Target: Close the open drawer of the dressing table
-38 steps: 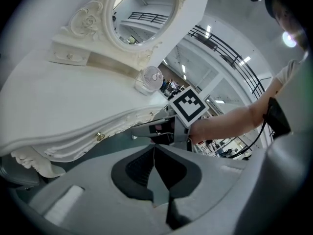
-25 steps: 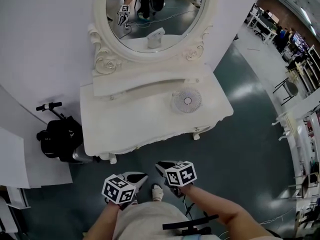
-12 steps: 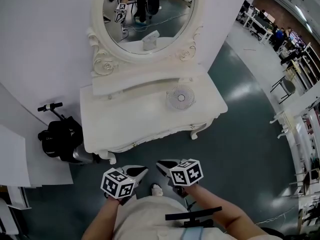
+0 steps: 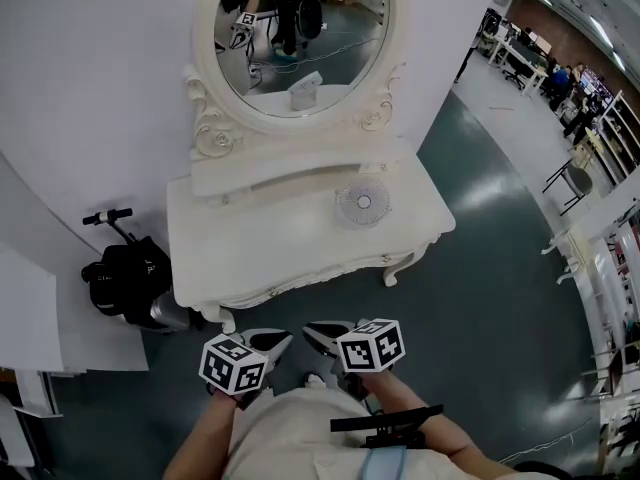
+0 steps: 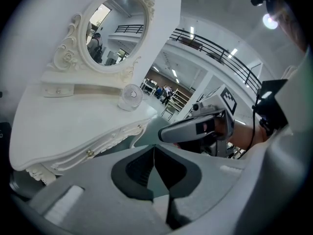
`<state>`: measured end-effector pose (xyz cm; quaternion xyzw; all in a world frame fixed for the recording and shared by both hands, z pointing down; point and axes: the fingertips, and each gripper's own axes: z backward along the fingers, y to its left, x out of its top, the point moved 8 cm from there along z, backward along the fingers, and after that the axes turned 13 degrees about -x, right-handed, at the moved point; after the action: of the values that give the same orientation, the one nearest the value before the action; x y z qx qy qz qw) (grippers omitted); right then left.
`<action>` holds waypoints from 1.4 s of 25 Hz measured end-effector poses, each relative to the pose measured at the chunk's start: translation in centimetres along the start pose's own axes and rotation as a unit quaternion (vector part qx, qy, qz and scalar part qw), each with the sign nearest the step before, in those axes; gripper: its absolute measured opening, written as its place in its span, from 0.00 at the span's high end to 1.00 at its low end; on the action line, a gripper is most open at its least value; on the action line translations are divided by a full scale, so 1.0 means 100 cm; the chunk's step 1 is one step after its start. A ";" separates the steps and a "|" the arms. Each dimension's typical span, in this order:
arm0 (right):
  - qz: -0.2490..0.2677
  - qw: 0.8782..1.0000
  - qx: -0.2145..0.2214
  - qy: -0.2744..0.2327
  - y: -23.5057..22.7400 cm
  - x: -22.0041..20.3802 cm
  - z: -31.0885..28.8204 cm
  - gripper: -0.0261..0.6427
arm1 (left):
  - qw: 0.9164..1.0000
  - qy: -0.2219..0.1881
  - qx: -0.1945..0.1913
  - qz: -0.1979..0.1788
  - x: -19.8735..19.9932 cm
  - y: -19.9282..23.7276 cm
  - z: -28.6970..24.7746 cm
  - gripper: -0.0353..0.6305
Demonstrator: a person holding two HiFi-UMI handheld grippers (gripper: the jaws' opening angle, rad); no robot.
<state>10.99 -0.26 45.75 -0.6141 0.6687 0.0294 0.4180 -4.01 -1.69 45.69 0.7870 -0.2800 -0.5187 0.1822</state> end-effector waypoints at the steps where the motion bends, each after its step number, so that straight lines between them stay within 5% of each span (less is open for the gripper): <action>1: -0.002 1.000 0.001 0.000 0.002 0.000 0.001 0.92 | 1.000 -0.001 0.001 0.000 0.000 -0.001 0.001 0.93; 35: -0.008 1.000 0.011 -0.009 0.029 0.002 -0.004 0.94 | 1.000 -0.006 0.006 0.004 -0.001 0.010 0.021 0.93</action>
<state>8.38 0.02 44.51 -0.6146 0.6603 0.0236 0.4309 -6.17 -2.38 45.45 0.7837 -0.2877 -0.5209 0.1778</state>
